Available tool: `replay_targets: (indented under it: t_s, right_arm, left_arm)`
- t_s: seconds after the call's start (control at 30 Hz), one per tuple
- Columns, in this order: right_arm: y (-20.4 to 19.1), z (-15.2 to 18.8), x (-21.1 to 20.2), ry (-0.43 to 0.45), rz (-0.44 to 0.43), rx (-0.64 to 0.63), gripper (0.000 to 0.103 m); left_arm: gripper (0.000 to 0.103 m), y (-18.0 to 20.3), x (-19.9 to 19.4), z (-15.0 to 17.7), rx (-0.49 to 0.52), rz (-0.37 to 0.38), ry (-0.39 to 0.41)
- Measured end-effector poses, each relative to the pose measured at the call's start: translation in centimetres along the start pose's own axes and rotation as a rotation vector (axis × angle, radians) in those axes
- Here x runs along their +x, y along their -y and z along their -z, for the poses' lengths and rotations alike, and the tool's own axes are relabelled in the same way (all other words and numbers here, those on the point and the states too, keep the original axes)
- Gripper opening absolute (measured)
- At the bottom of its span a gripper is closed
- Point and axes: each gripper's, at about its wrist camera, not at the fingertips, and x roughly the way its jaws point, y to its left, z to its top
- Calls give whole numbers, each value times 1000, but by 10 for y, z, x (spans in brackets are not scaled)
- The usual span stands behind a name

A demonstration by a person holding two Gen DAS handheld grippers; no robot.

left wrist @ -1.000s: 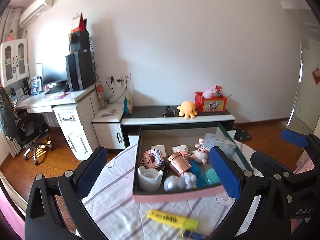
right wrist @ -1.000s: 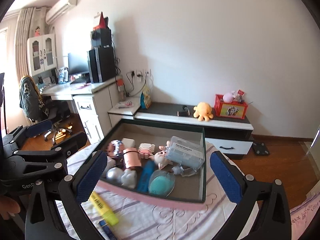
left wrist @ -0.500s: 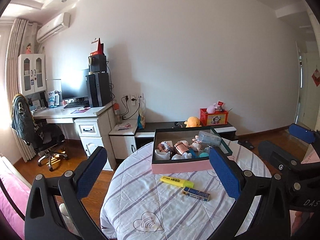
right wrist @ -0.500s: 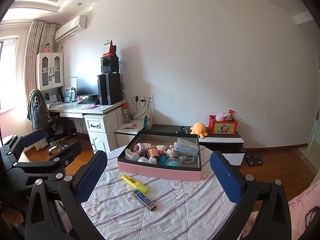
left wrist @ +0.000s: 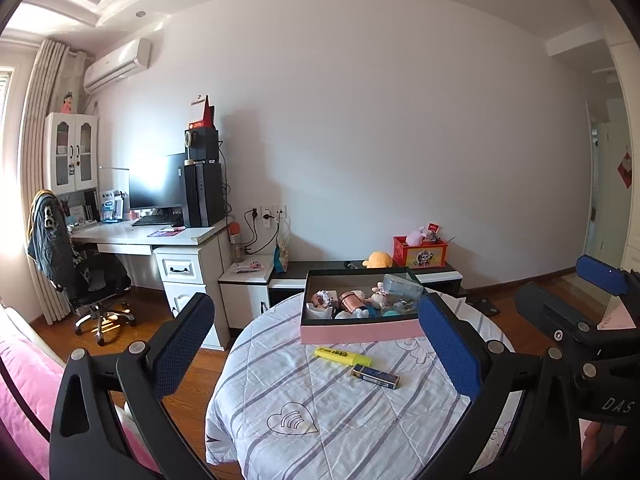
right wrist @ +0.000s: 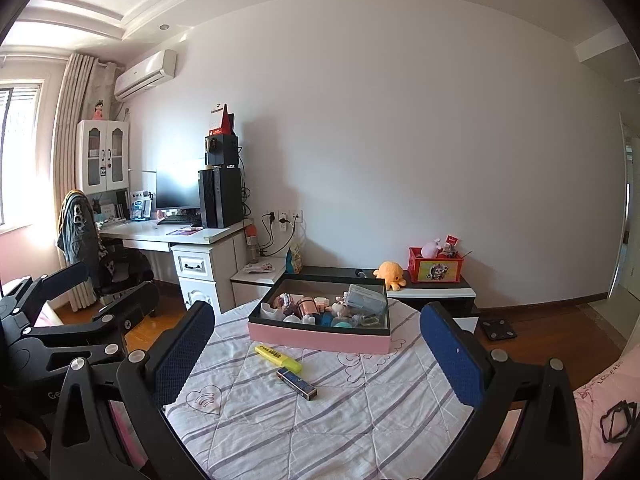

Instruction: Organize rigid objects

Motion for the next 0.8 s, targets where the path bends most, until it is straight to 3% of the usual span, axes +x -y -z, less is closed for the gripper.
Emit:
replay_targets:
  t_s: [0.8]
  right_arm:
    - [0,-2,-16,24,0,9,103]
  left_arm:
    - [103,8,-13,-5,7,-20,25]
